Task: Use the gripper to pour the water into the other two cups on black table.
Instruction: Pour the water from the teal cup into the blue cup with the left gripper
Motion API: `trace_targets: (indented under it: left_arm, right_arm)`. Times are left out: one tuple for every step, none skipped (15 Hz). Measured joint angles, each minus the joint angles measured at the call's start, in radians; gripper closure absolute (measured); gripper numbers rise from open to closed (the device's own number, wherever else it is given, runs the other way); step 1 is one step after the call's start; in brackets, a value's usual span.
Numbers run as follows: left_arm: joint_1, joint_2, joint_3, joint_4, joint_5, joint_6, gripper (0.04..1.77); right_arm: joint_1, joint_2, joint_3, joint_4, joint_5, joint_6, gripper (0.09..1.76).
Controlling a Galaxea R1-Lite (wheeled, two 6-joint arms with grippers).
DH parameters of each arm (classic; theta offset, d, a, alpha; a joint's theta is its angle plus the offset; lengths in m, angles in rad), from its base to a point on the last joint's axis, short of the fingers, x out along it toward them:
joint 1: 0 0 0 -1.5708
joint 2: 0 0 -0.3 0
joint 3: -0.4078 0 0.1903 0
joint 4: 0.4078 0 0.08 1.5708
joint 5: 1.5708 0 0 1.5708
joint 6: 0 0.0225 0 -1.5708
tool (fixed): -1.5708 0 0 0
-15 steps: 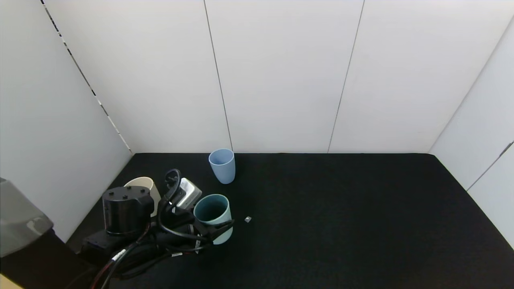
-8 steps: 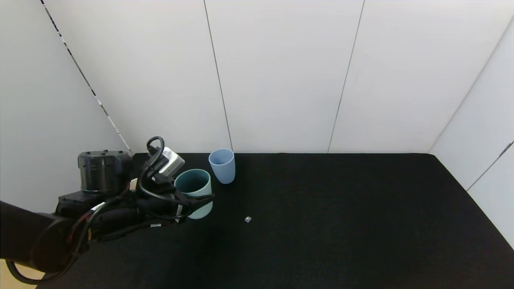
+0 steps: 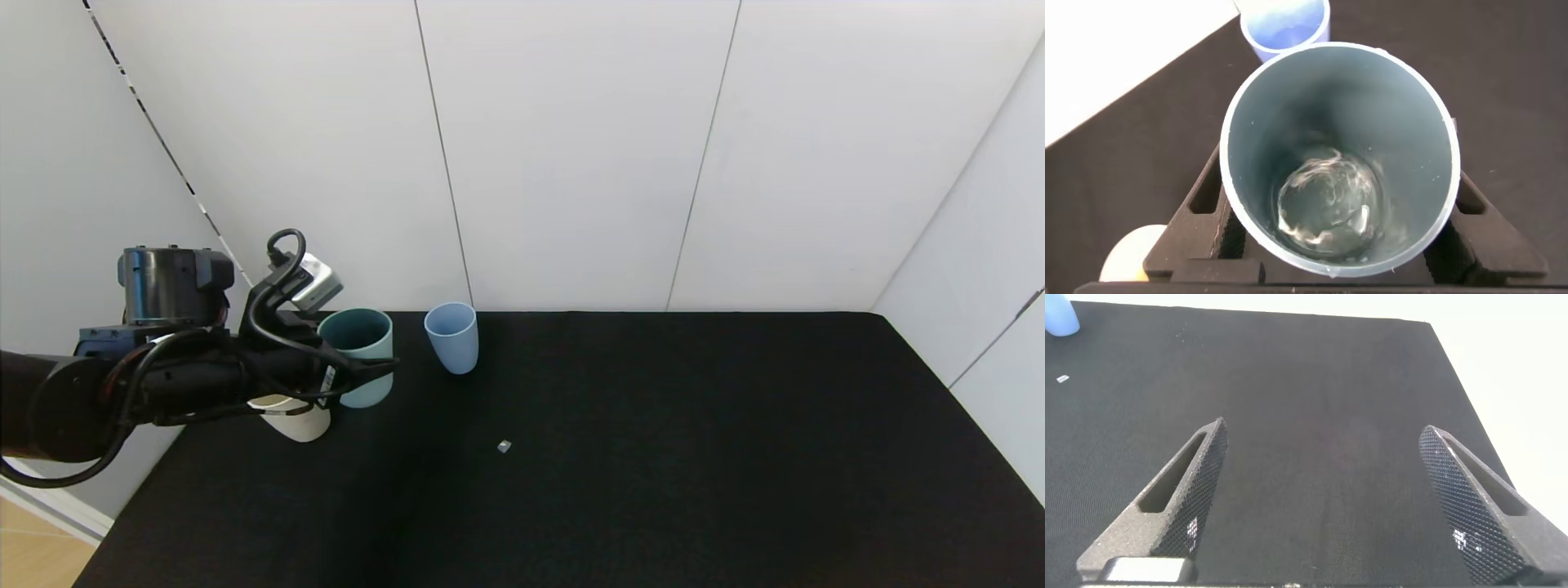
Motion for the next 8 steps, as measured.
trace_targets:
  left_arm:
    - [0.003, 0.002, -0.029, 0.037, 0.001, 0.013, 0.63]
    - [0.004, 0.004, -0.057, 0.078, 0.004, 0.023, 0.63]
    - [0.004, 0.006, -0.090, 0.124, 0.006, 0.032, 0.63]
    - [0.004, 0.009, -0.126, 0.170, 0.007, 0.041, 0.63]
    - [0.004, 0.013, -0.159, 0.204, 0.009, 0.051, 0.63]
    - [0.004, 0.021, -0.194, 0.232, 0.017, 0.061, 0.63]
    - [0.004, 0.031, -0.221, 0.256, 0.035, 0.071, 0.63]
    - [0.004, 0.044, -0.251, 0.281, 0.059, 0.087, 0.63]
  right_arm:
    - [0.000, 0.000, 0.000, 0.000, 0.000, 0.000, 0.14]
    - [0.000, 0.000, 0.000, 0.000, 0.000, 0.000, 0.14]
    - [0.000, 0.000, 0.000, 0.000, 0.000, 0.000, 0.14]
    - [0.000, 0.000, 0.000, 0.000, 0.000, 0.000, 0.14]
    - [0.000, 0.000, 0.000, 0.000, 0.000, 0.000, 0.14]
    - [0.000, 0.000, 0.000, 0.000, 0.000, 0.000, 0.14]
    - [0.000, 0.000, 0.000, 0.000, 0.000, 0.000, 0.14]
    - [0.000, 0.000, 0.000, -0.001, 0.000, 0.000, 0.14]
